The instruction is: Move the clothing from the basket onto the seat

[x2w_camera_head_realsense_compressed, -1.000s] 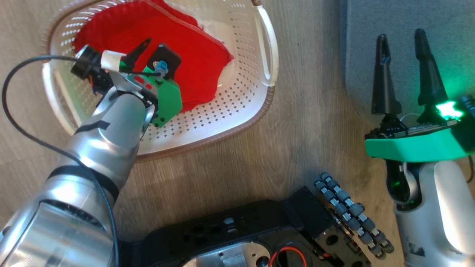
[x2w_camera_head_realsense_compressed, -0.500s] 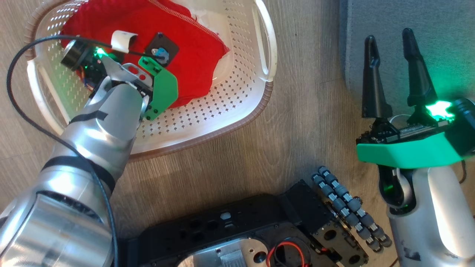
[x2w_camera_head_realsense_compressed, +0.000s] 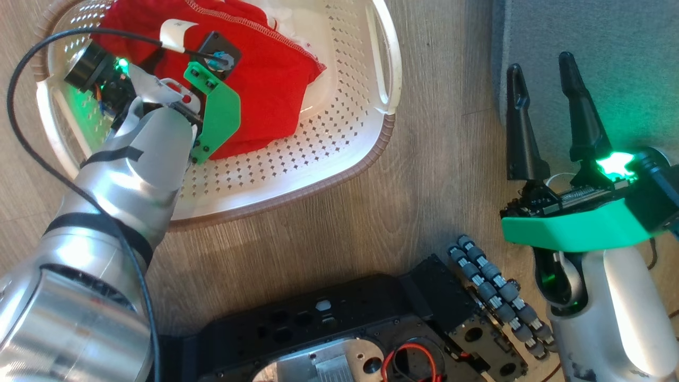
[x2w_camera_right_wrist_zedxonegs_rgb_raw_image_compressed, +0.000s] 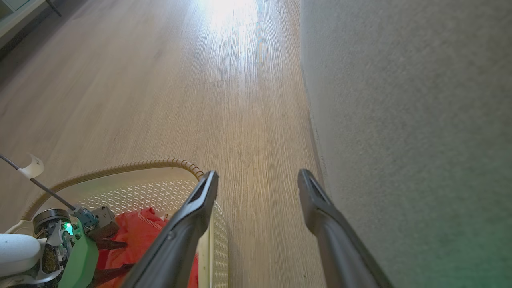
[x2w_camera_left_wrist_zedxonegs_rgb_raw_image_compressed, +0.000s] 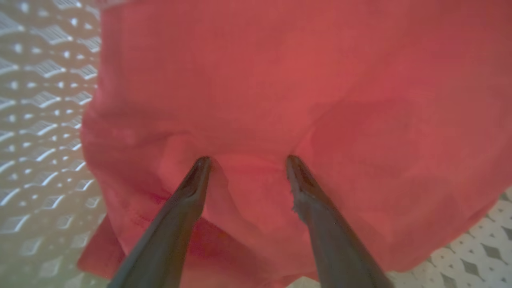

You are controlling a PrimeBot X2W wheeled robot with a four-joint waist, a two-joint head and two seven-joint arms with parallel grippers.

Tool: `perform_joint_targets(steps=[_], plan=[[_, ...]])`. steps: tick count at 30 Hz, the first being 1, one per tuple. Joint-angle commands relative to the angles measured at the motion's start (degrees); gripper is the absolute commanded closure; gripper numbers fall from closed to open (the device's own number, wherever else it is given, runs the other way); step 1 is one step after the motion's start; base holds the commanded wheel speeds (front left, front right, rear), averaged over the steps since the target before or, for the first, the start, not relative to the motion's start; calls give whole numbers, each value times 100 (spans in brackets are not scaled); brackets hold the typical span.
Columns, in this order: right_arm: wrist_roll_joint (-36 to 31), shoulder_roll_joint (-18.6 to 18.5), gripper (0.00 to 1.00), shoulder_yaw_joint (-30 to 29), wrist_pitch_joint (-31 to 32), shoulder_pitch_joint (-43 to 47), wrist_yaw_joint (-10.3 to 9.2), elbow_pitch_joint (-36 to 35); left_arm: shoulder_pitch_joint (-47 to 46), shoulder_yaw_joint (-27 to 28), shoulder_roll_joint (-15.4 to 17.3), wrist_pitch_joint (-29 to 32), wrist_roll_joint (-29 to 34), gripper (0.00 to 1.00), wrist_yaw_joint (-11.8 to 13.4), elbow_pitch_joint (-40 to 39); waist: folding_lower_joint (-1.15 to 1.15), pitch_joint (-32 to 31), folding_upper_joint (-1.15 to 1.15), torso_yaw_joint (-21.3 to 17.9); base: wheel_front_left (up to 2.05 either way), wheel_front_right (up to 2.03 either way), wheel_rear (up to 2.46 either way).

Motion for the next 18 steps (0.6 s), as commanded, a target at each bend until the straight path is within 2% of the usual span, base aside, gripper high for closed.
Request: perform_joint_targets(steps=[1,13,14,16,18], plan=[[48,23,0,77,13,396,40,-73,45,-8,118,61,41,0,-30,-43,0,14,0,10,0,0,0],[41,25,0,80,13,383,40,-94,91,-265,70,478,59,0,-348,-42,0,38,0,31,0,0,0],[39,25,0,78,13,384,40,-95,92,-265,68,512,38,16,-377,-42,0,39,0,30,0,0,0],[41,25,0,72,13,381,40,-97,91,-282,64,531,18,100,-409,-42,0,42,0,28,0,0,0],[44,25,0,65,13,372,40,-98,93,-302,63,544,2,100,-438,-42,0,43,0,28,0,0,0]])
